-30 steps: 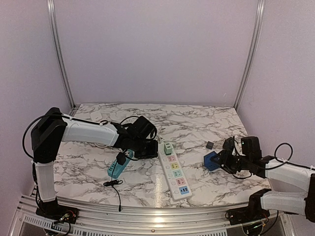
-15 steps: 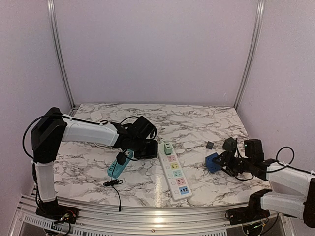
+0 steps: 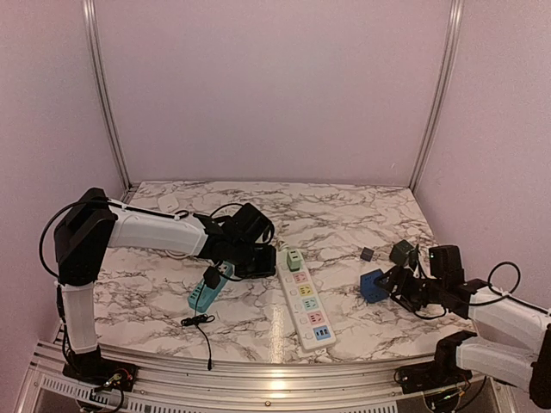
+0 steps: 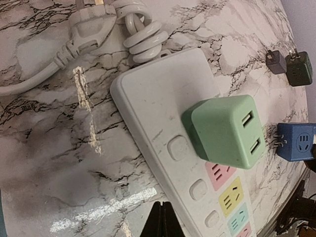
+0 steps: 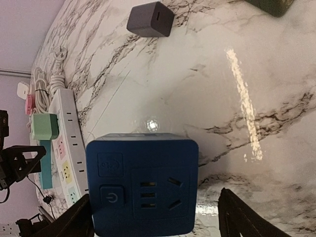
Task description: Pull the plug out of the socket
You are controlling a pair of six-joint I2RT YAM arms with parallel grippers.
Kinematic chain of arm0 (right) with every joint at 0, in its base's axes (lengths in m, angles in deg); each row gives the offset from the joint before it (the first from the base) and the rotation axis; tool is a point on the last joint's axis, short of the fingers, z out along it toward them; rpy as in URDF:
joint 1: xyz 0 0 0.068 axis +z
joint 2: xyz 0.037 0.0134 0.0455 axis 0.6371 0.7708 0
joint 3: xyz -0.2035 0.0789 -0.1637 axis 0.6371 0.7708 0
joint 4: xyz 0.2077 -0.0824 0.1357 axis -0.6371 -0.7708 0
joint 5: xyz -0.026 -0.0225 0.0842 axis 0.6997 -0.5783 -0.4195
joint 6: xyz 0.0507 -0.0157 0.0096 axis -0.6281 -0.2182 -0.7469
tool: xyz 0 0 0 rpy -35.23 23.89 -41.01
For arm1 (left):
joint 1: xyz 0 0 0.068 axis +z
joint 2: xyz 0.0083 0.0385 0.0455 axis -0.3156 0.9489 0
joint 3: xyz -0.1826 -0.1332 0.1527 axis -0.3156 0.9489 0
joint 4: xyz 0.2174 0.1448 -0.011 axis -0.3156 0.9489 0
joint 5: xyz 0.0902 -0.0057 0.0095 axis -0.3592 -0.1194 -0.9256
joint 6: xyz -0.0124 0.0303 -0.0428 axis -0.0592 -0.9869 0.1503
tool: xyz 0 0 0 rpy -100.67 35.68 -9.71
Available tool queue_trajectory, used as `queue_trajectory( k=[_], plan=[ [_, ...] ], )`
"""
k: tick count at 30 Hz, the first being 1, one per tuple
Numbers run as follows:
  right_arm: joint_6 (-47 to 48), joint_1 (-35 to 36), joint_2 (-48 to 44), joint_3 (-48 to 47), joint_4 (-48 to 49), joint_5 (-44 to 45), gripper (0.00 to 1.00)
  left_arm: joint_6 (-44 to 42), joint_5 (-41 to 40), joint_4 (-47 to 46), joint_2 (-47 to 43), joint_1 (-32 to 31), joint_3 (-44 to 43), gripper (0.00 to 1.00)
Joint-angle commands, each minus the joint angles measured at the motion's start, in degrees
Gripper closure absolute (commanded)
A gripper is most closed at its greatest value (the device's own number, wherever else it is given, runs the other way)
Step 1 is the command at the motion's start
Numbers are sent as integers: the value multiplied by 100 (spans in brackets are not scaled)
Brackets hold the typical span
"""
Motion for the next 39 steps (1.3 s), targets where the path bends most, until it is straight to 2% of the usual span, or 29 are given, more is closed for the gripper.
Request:
queue_trajectory(
  k=[1, 13, 21, 31, 39],
  plan=[
    [8, -46, -113, -126, -562, 485, 19, -81, -86, 133, -248, 8, -20, 100],
    [128, -46, -437, -453, -1184, 1044, 23, -87, -38, 88, -220, 15, -31, 100],
    [510, 126, -364, -1202, -1619, 1491, 23, -87, -34, 80, -213, 13, -36, 100],
    [584, 1396, 380, -2278, -1820, 2602, 24, -54, -67, 73, -290, 13, 28, 100],
    [564, 2602, 1574, -3212, -1896, 3468, 29, -36, -103, -1, -461, 82, 211, 100]
  ],
)
